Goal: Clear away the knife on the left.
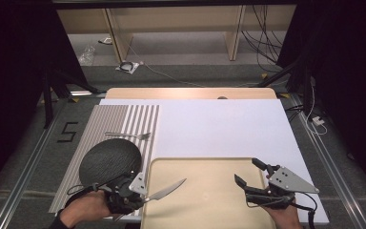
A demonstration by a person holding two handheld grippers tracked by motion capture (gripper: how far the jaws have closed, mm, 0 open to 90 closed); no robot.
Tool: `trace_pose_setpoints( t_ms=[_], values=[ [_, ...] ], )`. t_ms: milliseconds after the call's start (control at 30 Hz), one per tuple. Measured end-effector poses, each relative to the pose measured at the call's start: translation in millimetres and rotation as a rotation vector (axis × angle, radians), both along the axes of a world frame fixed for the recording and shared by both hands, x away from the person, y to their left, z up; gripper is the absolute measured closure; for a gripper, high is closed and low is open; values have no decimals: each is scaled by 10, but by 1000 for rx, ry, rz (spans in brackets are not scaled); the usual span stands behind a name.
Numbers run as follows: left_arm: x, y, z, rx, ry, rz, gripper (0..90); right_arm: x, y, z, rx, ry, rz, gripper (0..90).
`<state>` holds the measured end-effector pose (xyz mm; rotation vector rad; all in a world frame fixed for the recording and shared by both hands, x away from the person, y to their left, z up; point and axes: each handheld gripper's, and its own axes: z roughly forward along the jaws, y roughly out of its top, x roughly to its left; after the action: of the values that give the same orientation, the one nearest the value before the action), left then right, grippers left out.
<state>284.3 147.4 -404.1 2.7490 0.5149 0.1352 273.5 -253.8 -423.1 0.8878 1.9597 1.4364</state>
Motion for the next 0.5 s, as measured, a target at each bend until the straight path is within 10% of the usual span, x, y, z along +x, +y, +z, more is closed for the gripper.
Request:
trace_pose_setpoints(
  t_ms=[500],
  values=[
    [84,-480,10,11,10,-36,792,8,-18,5,17,1,-8,228]
  ],
)
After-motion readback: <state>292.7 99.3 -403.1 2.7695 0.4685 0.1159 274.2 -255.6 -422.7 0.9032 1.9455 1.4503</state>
